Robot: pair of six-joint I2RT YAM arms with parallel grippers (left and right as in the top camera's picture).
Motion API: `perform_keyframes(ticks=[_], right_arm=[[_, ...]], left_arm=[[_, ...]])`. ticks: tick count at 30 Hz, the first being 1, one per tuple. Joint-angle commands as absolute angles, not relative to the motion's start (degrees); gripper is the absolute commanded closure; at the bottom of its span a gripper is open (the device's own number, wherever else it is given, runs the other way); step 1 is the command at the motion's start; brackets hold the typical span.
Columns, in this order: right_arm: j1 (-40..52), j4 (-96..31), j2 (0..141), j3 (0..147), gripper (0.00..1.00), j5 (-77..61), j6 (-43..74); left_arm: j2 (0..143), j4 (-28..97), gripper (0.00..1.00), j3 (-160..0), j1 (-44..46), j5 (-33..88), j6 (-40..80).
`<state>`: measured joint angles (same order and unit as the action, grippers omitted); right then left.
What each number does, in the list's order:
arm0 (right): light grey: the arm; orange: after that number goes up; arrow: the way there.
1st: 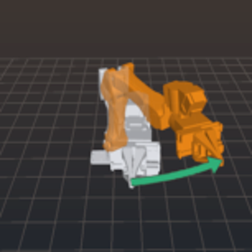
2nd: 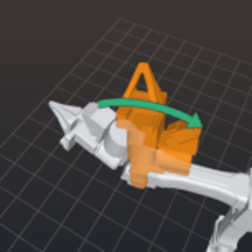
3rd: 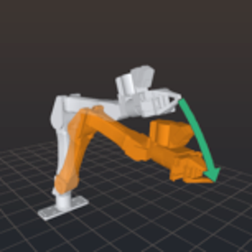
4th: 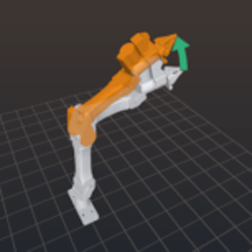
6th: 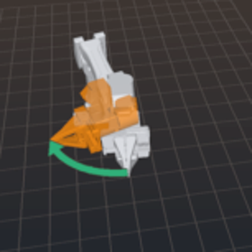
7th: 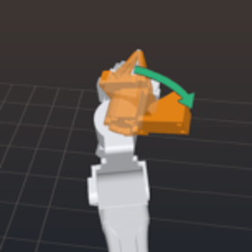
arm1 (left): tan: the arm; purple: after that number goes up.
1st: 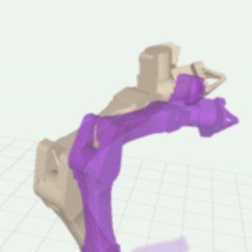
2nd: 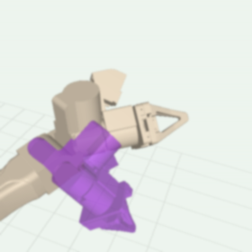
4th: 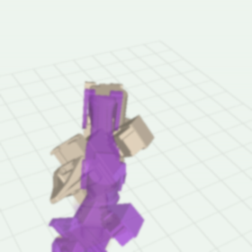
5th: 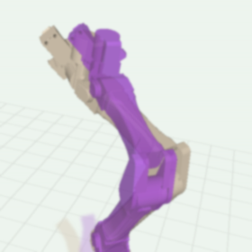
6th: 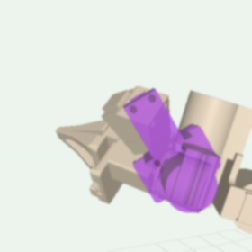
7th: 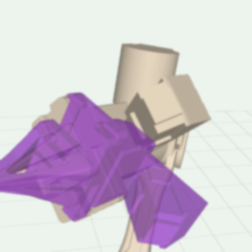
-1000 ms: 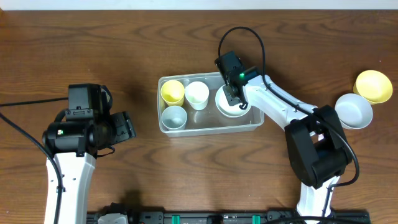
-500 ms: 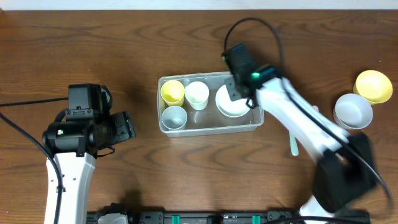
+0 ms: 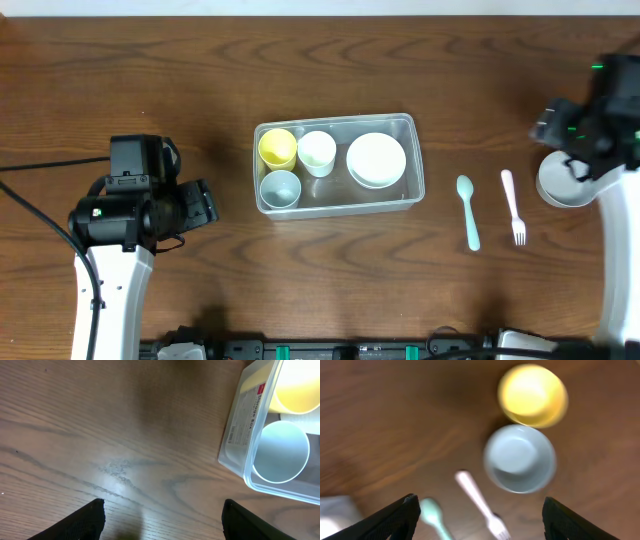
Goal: Pack container
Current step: 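Lower the right gripper onto the pale blue bowl and grasp its rim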
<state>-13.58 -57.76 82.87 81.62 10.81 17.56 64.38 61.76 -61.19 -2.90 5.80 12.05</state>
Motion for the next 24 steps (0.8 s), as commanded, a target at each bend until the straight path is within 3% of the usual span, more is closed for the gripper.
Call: perform_keyframes(ticks=[1, 19, 21, 24], right_arm=[[-19.4, -58.1, 88.2, 81.1, 0.2, 7.4, 15.6], [-20.6, -55.0, 114.4, 81.1, 0.18, 4.4, 12.3], [-20.6, -54.9, 115.7, 81.1, 0.22, 4.4, 12.4], [-20.6, -54.8, 116.4, 81.1, 0.36, 4.4, 12.4]], left_arm=[[63.9, 62.1, 0.25, -61.7, -3.1, 5.1, 12.1], [63.9, 62.0, 0.25, -61.7, -3.1, 5.1, 12.1], [63.9, 62.0, 0.25, -61.7, -3.1, 5.1, 12.1], [63.9, 62.1, 0.25, -61.7, -3.1, 5.1, 12.1]])
